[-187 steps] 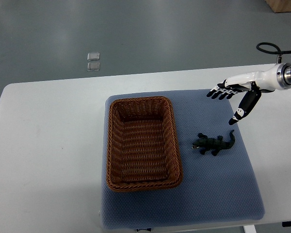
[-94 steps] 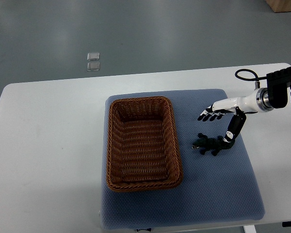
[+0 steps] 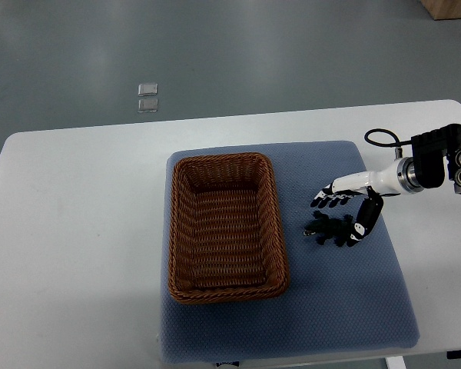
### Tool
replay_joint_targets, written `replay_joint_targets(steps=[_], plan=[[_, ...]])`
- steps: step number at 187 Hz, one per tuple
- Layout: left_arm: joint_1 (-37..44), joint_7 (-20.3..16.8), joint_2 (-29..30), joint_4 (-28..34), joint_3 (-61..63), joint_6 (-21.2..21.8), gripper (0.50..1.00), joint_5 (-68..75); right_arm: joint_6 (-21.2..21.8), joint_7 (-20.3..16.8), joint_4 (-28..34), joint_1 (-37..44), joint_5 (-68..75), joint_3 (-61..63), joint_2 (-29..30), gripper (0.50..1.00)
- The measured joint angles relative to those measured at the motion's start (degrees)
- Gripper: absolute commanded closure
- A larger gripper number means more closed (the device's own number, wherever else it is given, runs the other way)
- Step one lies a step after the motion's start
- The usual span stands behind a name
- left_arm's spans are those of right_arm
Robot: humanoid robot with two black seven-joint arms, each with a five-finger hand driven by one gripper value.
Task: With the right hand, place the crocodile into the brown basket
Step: 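Close the right hand's fingers around the crocodile's body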
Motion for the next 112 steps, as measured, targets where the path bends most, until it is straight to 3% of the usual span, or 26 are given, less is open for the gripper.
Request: replay_joint_targets(steps=[112], plan=[[0.2,0.0,0.0,0.0,0.0,0.0,0.5,0.0,-3.7,1.4,-1.6,-3.1,-5.5,-0.3,2.0,0.656]])
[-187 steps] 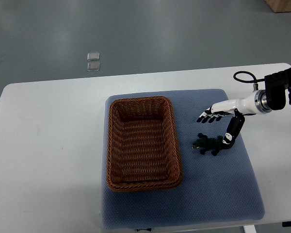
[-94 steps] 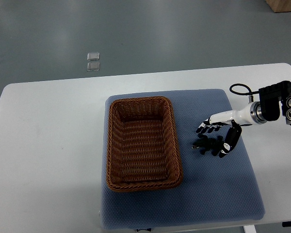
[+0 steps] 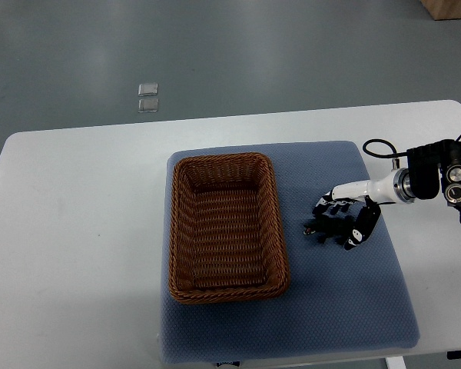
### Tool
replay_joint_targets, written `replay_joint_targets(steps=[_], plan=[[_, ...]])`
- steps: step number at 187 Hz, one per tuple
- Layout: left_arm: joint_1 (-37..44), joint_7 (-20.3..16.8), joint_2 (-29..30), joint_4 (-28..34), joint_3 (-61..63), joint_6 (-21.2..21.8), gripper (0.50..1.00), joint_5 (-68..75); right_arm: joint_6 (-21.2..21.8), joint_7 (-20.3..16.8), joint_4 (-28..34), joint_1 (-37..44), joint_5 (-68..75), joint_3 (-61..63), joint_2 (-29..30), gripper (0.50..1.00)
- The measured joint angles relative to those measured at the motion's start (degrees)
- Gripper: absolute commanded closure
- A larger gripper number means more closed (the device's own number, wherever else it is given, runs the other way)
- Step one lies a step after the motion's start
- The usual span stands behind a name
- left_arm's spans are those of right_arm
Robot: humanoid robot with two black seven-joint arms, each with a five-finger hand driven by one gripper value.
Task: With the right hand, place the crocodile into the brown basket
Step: 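Close the right hand's fingers around the crocodile's body, then lift the crocodile off the cushion with the right hand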
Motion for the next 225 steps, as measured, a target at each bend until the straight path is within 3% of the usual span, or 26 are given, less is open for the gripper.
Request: replay_joint_targets(steps=[35,55,83,111,145,225], plan=[[0.0,0.0,0.0,0.0,0.0,0.0,0.5,0.0,-1.6,0.6,-0.5,-0.7,-1.7,-0.3,0.4,0.677],[0.0,0.0,0.0,0.0,0.0,0.0,0.5,0.0,-2.2,0.8,-0.7,-0.8,-2.5,-0.3,0.6,0.713],[0.0,0.0,0.0,0.0,0.0,0.0,0.5,0.0,-2.5,1.2,-0.9,-0.9,-3.1,-0.6,0.6,0.848],[0.1,0.0,0.0,0.0,0.0,0.0,0.5,0.0,-2.5,1.9,-0.9,-0.9,-3.7,-0.8,0.6,0.889],[0.1,0.0,0.0,0.0,0.0,0.0,0.5,0.0,-2.5,2.3,-0.9,-0.8,-3.8,-0.8,0.4,0.993],[0.1,0.0,0.0,0.0,0.1,0.2,0.5,0.0,-2.1,2.6,-0.7,1.3,-2.9,-0.3,-1.6,1.0]])
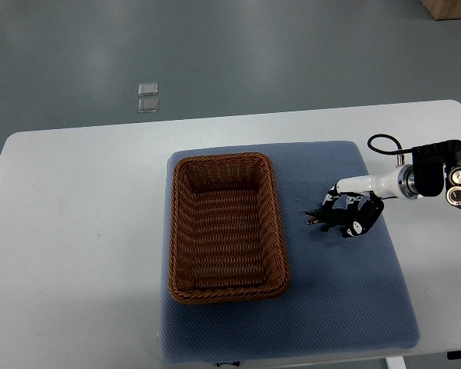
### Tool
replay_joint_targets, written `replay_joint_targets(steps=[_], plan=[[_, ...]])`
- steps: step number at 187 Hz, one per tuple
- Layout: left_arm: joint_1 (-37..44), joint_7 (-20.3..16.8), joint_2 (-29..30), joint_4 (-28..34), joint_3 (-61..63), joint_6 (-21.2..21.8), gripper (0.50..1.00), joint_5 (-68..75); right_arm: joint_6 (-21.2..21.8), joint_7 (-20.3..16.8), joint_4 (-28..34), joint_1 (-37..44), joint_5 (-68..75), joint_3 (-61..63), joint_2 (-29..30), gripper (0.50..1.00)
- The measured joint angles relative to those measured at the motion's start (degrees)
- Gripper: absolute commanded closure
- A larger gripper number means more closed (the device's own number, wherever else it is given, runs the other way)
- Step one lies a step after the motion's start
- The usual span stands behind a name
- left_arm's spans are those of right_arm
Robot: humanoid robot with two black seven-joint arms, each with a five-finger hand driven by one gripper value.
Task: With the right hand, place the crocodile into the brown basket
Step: 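Lift the crocodile off the cushion with the right hand, then carry the crocodile over the wicker basket and lower it inside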
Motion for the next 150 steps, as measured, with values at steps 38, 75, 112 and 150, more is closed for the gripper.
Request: replay_joint_targets(steps=[38,75,112,150], plan=[[0.0,0.0,0.0,0.0,0.1,0.0,0.5,0.0,0.4,0.3,0.4,2.7,0.2,0.4,-2.2,1.0],[0.0,0.0,0.0,0.0,0.3,0.0,0.5,0.0,1.2,0.3,1.1,5.4,0.3,0.8,-4.1,1.0],[0.0,0.0,0.0,-0.2,0.4,0.0,0.5,0.0,2.5,0.4,1.9,9.1,1.7,2.0,-4.3,1.0],[0.0,0.0,0.0,-0.3,0.4,0.0,0.5,0.0,2.6,0.4,1.9,12.8,2.2,2.1,-1.6,0.993]])
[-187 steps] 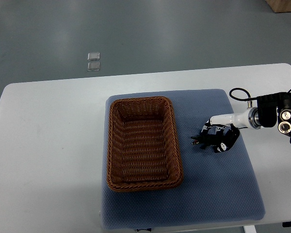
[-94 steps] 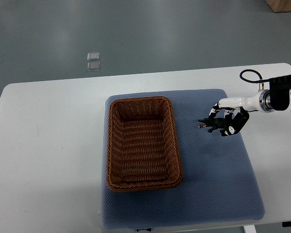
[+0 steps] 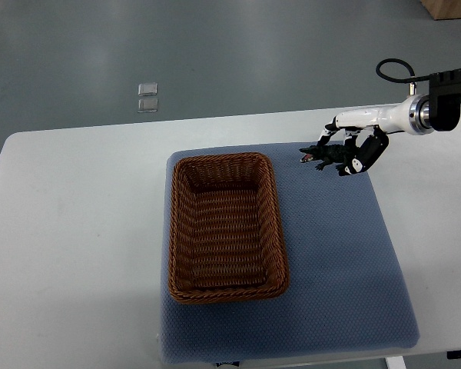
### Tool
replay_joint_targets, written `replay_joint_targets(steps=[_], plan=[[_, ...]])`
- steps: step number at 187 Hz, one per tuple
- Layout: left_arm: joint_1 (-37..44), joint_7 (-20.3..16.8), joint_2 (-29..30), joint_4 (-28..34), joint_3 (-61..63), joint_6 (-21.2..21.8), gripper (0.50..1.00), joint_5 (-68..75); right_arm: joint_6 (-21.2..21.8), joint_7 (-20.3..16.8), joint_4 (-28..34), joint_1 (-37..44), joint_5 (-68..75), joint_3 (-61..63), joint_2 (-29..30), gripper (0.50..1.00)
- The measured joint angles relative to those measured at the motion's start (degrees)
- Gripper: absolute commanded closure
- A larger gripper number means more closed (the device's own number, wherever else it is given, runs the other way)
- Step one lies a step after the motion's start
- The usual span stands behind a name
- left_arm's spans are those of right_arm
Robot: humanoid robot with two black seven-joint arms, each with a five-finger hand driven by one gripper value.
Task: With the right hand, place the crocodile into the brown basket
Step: 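Carry the crocodile over the wicker basket and lower it inside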
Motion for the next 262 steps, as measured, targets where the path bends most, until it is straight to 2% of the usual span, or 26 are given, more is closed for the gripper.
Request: replay_joint_targets(steps=[58,119,169,217,236,262], plan=[[0.0,0.0,0.0,-0.2,-0.1,0.0,0.5,0.0,-0.8,0.2,-0.9,1.4,0.0,-0.1,10.0,0.973],[0.0,0.0,0.0,-0.3,-0.2,0.2,0.5,-0.1,-0.8,0.3,-4.5,0.9,-0.9,-0.1,20.0,0.967],[0.0,0.0,0.0,-0.3,-0.2,0.0,0.5,-0.1,-2.9,0.4,-7.2,-1.8,-1.1,-0.2,24.3,0.93],[0.0,0.0,0.0,-0.3,-0.1,-0.2,0.5,0.0,-4.3,0.3,-7.8,-5.5,-1.6,-0.3,26.5,0.92],[0.0,0.0,0.0,-0.3,-0.1,-0.2,0.5,0.0,-5.9,0.3,-8.1,-6.5,-1.6,-0.3,27.5,0.906],[-0.1,0.0,0.0,-0.3,-0.1,-0.2,0.5,0.0,-7.0,0.3,-8.9,-7.1,-1.6,-0.4,28.8,0.824]])
